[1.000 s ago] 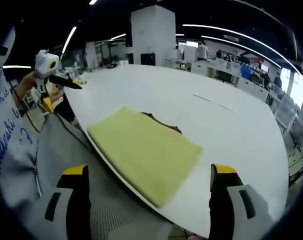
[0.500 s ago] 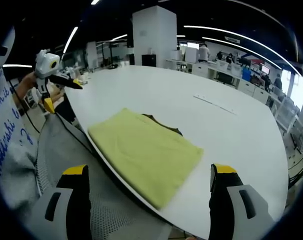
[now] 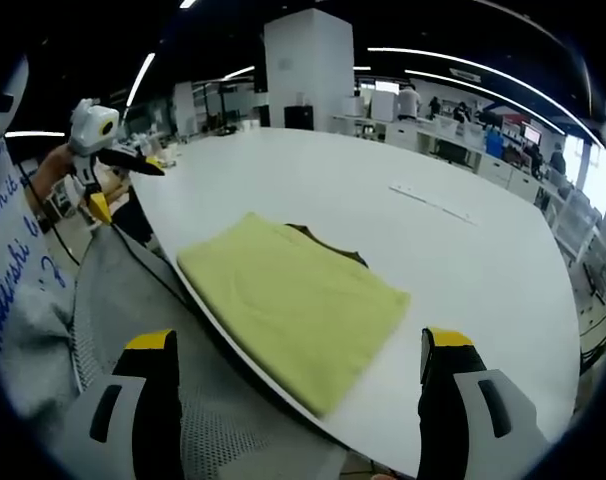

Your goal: Fold the garment on the visible template until the final outline fits inside the template.

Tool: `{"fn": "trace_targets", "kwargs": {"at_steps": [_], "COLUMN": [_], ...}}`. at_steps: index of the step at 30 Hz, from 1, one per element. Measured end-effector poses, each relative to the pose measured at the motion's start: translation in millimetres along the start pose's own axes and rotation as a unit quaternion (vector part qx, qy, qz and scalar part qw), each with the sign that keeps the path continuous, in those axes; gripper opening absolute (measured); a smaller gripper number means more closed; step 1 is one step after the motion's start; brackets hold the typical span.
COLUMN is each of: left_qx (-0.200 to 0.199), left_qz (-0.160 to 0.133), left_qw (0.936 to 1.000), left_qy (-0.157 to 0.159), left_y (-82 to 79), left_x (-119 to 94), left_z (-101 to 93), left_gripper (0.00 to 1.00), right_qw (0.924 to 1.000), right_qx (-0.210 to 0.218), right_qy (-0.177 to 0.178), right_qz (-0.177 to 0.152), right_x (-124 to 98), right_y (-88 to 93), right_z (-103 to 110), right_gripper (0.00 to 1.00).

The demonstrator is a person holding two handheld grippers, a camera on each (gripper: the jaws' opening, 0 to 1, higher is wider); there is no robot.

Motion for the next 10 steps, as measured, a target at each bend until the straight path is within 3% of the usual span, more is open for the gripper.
{"fn": "trace_targets", "kwargs": {"at_steps": [10], "left_qx": [-0.001], "left_qz": [0.008], "left_qw": [1.0000], "left_qy": [0.000], "left_y": [2.7], "left_x": [1.5], "left_z": [1.0], "left_gripper": [0.99], "right_qw": [1.0000], "right_qx": [0.003], "right_qy": [0.000], "right_qz": [0.004], "right_x": [1.6], "right_y": [1.5], "right_z": [-0.1], "right_gripper": [1.00]}}
Point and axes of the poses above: the point that each gripper's makers call its tool centre point, and the gripper's own axes: x roughly forward along the fingers, z roughly to its left, y roughly out of its underside, the point moved 3 cm from there along -x, roughly backward along the fingers, and after that the axes turned 8 degrees about y, right-handed, at the moved point
